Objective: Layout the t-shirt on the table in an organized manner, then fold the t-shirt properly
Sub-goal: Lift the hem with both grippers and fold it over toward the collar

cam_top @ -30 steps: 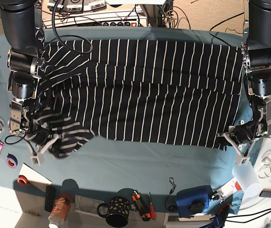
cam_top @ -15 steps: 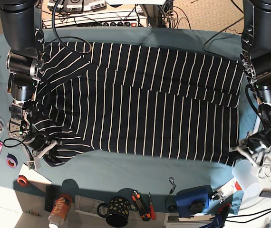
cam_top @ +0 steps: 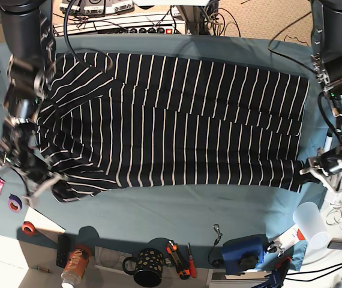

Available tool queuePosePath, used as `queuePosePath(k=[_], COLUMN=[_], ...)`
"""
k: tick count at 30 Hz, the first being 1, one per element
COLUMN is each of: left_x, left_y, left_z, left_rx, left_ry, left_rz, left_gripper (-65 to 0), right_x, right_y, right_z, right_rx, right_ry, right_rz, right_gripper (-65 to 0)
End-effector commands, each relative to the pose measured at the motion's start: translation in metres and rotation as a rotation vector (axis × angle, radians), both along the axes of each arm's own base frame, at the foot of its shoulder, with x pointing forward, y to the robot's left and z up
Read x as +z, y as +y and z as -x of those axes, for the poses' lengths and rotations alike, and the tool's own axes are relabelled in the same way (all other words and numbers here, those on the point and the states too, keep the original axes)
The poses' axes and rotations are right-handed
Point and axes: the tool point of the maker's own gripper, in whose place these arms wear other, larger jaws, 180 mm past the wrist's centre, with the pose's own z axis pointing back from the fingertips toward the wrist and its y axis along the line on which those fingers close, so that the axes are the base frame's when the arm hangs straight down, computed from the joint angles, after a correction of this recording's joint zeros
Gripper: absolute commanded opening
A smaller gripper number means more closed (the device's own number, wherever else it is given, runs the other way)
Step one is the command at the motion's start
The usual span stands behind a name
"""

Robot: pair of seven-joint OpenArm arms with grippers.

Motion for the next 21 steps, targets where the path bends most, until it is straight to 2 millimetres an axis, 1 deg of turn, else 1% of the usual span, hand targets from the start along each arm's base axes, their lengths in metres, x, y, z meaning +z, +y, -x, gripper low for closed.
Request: queuePosePath(k=[1, 7, 10, 13, 16, 21], left_x=[0.029, 0.033, 0.036, 0.041, 0.045, 0.047], left_y=[0.016, 0.014, 0.016, 0.019, 0.022, 0.018], left_z=[-0.013, 0.000, 0.004, 0.007, 0.011, 0.022], left_rx=[0.020, -0.030, -0.042, -0.046, -0.060, -0.110], left_ry=[-0.073, -0.019, -0.010, -0.009, -0.002, 0.034], left_rz=[-0.005, 0.050, 0.066, 0.077, 0.095, 0.122], left_gripper=[-65.0, -65.0, -65.0, -65.0, -65.0, -65.0], right_x=[0.029, 0.029, 0.030, 0.037, 0.043, 0.054], right_y=[-0.008, -0.011, -0.013, -0.018, -0.027, -0.037], right_z=[-0.009, 0.027, 0.041, 0.050, 0.056, 0.065], right_rx=[-0.005, 0.047, 0.057, 0.043, 0.019, -0.011], right_ry=[-0.082, -0.082, -0.093, -0.115, -0.102, -0.087], right_rz=[0.013, 0.121, 0.154, 0.156, 0.148, 0.123], right_gripper=[-65.0, -65.0, -65.0, -65.0, -65.0, -65.0])
